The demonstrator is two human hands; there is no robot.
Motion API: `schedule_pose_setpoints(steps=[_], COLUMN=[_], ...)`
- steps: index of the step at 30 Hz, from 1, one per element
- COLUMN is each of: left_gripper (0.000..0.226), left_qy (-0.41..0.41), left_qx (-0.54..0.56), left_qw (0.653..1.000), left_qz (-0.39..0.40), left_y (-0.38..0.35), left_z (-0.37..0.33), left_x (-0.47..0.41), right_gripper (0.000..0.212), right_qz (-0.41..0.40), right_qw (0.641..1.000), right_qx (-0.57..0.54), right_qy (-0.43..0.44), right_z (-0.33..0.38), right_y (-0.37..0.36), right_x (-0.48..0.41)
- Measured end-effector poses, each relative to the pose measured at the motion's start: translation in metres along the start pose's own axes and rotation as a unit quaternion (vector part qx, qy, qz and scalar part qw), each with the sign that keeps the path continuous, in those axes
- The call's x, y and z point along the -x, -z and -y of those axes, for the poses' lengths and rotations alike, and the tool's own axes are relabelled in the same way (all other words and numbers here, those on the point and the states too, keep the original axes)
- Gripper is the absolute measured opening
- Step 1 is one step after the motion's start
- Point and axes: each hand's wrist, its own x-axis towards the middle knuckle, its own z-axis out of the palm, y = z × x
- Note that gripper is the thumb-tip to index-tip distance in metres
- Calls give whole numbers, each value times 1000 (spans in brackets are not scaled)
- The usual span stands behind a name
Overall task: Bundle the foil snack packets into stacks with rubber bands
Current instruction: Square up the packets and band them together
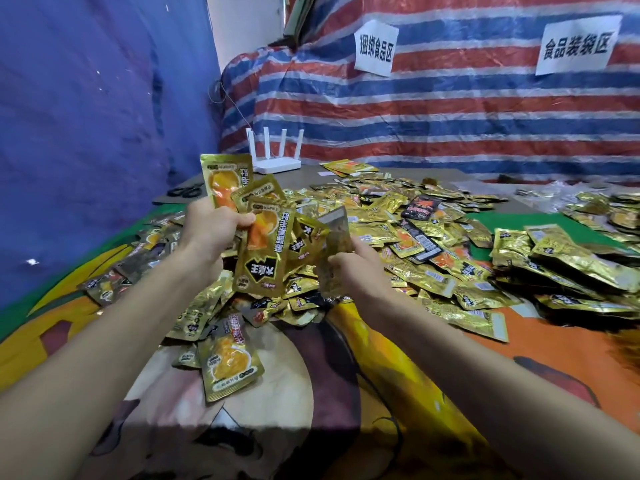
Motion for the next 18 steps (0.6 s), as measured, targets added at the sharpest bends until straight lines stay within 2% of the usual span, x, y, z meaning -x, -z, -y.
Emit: schedule_pose_setpoints(steps=[5, 7, 9, 12, 14, 15, 18], left_gripper=[24, 19, 16, 24, 30, 30, 23], left_qy=[65, 72, 67, 44, 31, 21, -15], left_qx=[54, 49, 39, 7, -21, -32, -54], left_qw=[995, 992, 992, 993, 994, 994, 995], left_qz=[55, 88, 105, 110, 106, 103, 83], left_y=[0, -1, -1, -4, -12, -17, -34], left_z=[11, 16, 19, 22, 23, 24, 26], left_x=[4, 6, 6, 3, 5, 6, 14], right_gripper=[37, 39, 37, 28, 46, 48, 37], right_qz=[-66, -69, -31, 23, 86, 118, 137], right_qw=[995, 994, 996, 998, 993, 990, 985], right_qx=[-12, -31, -57, 19, 63, 65, 77], right_qy=[72, 82, 62, 47, 56, 52, 71], right_z=[-1, 2, 5, 5, 1, 0, -4], right_y=[-4, 1, 8, 14, 17, 18, 20], right_x=[0, -1, -2, -2, -3, -3, 1])
